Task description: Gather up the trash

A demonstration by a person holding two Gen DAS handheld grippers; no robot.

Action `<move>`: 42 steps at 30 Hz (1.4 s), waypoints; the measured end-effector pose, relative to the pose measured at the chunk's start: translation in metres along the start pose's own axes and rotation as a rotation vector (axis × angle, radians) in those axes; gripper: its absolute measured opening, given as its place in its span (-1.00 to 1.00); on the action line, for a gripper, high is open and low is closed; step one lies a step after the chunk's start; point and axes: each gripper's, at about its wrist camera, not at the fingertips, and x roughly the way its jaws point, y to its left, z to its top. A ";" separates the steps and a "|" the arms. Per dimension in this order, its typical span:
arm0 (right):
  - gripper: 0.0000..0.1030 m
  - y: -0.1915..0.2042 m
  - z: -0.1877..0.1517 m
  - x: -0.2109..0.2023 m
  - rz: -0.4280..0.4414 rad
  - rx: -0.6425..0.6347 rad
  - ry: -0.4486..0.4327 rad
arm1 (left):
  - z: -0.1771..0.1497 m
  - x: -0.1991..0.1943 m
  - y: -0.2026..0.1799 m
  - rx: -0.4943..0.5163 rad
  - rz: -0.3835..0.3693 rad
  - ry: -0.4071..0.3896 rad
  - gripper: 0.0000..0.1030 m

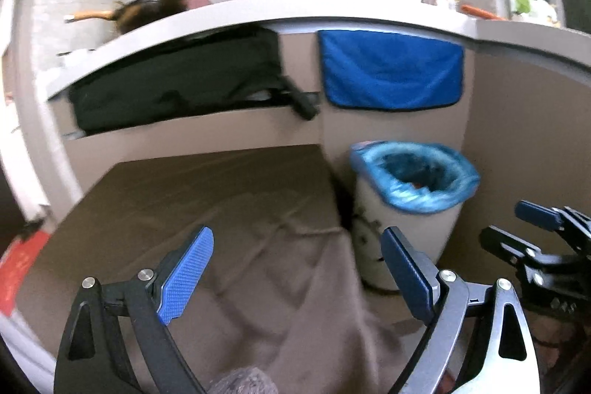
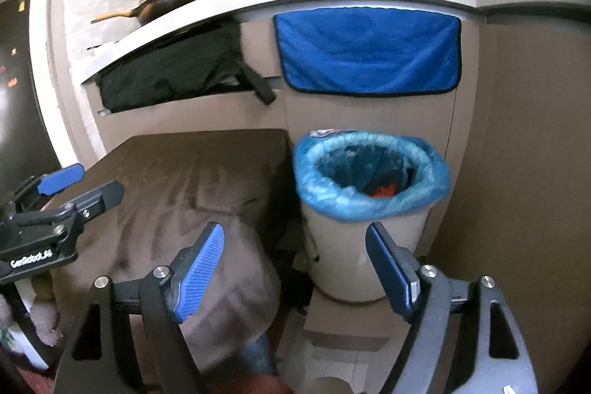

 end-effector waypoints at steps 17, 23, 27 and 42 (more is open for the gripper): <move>0.50 0.038 -0.027 -0.025 -0.033 -0.058 -0.065 | -0.023 -0.038 0.016 -0.047 0.117 -0.064 0.78; 0.50 0.033 -0.028 -0.028 -0.047 -0.050 -0.079 | -0.024 -0.041 0.017 -0.048 0.111 -0.067 0.78; 0.50 0.031 -0.029 -0.029 -0.049 -0.038 -0.081 | -0.024 -0.041 0.019 -0.049 0.109 -0.066 0.78; 0.51 0.031 -0.029 -0.032 -0.057 -0.032 -0.091 | -0.025 -0.041 0.020 -0.049 0.107 -0.068 0.78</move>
